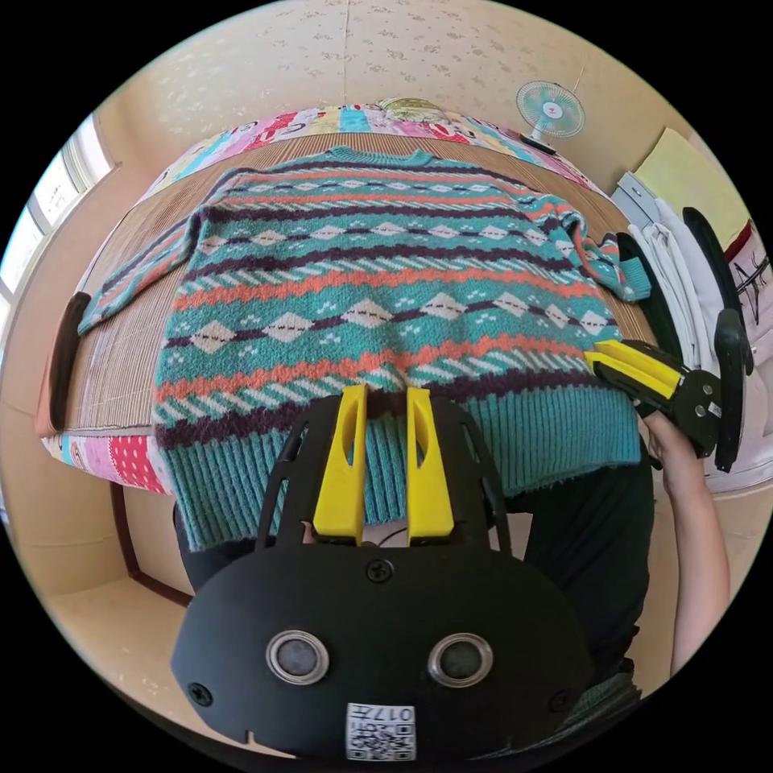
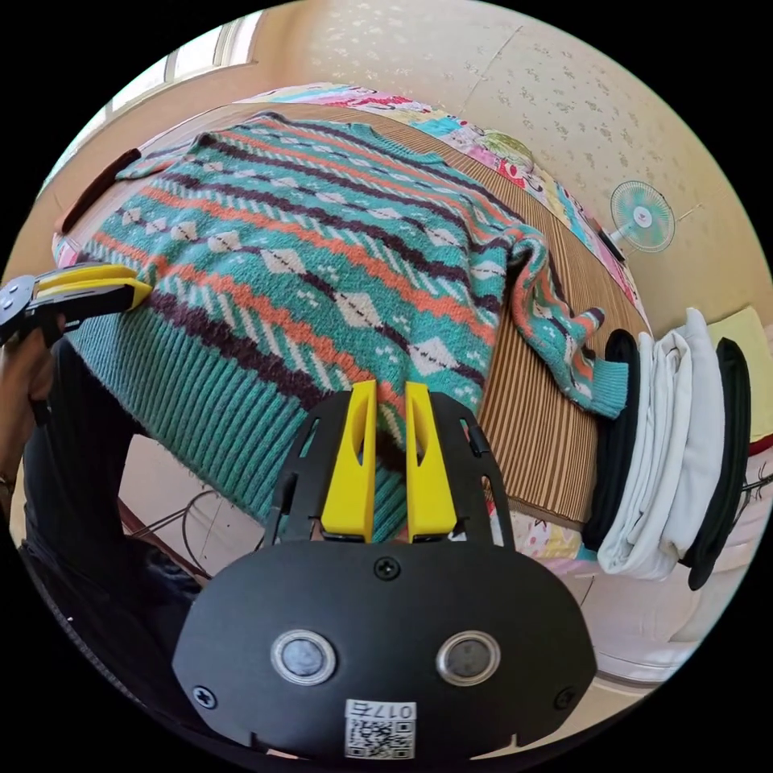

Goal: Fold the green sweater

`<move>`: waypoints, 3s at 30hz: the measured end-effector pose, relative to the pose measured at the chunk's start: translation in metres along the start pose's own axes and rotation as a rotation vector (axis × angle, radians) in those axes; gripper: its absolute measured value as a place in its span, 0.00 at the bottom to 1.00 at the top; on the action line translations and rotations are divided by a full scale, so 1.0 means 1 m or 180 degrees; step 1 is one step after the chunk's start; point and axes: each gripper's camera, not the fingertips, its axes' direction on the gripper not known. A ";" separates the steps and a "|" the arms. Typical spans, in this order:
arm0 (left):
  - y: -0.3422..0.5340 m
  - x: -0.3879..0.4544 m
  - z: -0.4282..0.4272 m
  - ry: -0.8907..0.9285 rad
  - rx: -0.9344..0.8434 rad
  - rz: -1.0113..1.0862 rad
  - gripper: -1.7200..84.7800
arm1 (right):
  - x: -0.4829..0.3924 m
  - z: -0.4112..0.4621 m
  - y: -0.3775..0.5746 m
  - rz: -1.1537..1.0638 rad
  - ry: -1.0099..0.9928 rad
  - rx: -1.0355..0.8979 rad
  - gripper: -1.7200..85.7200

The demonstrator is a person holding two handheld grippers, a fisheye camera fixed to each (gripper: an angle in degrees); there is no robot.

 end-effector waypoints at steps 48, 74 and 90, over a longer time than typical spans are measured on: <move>-0.077 -0.605 -0.105 0.0529 0.1155 -0.3318 0.07 | 0.213 -0.050 0.093 0.0893 -0.2382 0.0867 0.02; -0.048 -0.065 -0.096 0.0698 0.0736 -0.0233 0.16 | 0.255 -0.097 0.085 0.0895 -0.2506 0.0907 0.03; 0.041 -0.139 -0.033 0.0715 0.1022 -0.0297 0.12 | 0.436 -0.160 0.217 0.4150 -0.1824 0.1534 0.14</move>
